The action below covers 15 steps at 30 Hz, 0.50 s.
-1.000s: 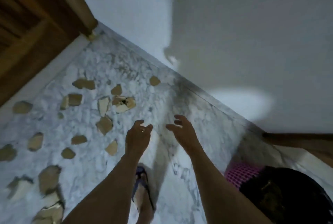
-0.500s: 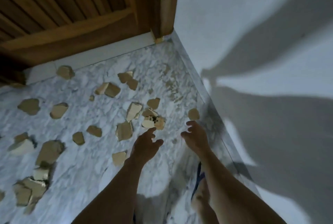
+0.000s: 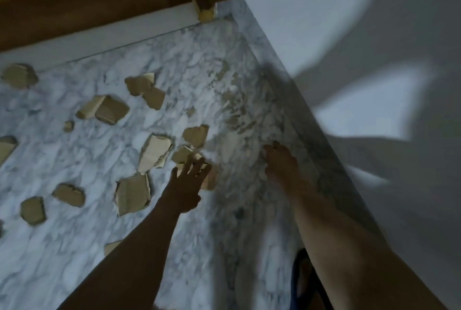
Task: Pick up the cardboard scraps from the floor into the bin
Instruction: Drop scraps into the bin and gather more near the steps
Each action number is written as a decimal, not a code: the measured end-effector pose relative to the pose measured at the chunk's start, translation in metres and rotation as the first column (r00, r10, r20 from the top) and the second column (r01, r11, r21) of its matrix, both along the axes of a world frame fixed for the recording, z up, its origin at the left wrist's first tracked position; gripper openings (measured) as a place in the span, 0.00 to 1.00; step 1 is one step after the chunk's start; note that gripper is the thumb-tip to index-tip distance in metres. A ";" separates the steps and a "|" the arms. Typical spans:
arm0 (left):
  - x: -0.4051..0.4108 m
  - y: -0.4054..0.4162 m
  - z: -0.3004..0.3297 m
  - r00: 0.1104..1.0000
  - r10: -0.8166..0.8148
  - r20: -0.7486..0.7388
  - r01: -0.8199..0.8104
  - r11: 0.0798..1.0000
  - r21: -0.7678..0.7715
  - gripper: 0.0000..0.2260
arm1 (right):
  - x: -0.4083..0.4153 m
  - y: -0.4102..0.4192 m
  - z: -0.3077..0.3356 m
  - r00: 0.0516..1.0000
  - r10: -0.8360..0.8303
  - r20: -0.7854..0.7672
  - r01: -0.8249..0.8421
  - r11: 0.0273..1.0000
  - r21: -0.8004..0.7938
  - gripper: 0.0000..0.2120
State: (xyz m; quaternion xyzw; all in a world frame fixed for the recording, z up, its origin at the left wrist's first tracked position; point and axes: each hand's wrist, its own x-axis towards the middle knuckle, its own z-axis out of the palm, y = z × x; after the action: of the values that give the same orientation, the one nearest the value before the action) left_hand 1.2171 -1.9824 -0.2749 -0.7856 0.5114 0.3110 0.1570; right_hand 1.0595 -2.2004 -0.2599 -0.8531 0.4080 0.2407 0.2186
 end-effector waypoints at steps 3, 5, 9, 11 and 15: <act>0.014 -0.004 -0.014 0.997 -0.041 0.068 0.049 0.991 -0.126 0.50 | -0.004 -0.004 -0.029 0.997 0.064 0.045 -0.062 0.997 -0.043 0.25; 0.024 -0.003 -0.027 0.996 -0.074 0.058 0.083 0.980 -0.180 0.47 | -0.005 -0.002 -0.041 0.994 0.066 0.082 -0.058 0.993 -0.098 0.22; 0.032 -0.011 -0.021 0.998 -0.027 -0.049 0.016 0.977 -0.211 0.38 | -0.009 -0.002 -0.044 0.991 -0.080 0.112 0.090 0.992 -0.087 0.16; 0.028 -0.015 -0.017 0.995 0.019 -0.099 -0.041 0.974 -0.222 0.30 | -0.011 0.000 -0.039 0.987 -0.143 0.079 0.148 0.987 -0.059 0.14; 0.024 -0.005 -0.016 0.890 0.314 -0.330 -0.421 0.844 -0.332 0.24 | 0.013 0.016 -0.027 0.953 -0.265 0.146 0.263 0.964 0.035 0.08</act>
State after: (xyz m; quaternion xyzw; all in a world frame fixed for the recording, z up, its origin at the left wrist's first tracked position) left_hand 1.2410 -1.9872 -0.2911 -0.8362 0.4183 0.3272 -0.1368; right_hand 1.0725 -2.1846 -0.2873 -0.8050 0.4988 0.1479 0.2852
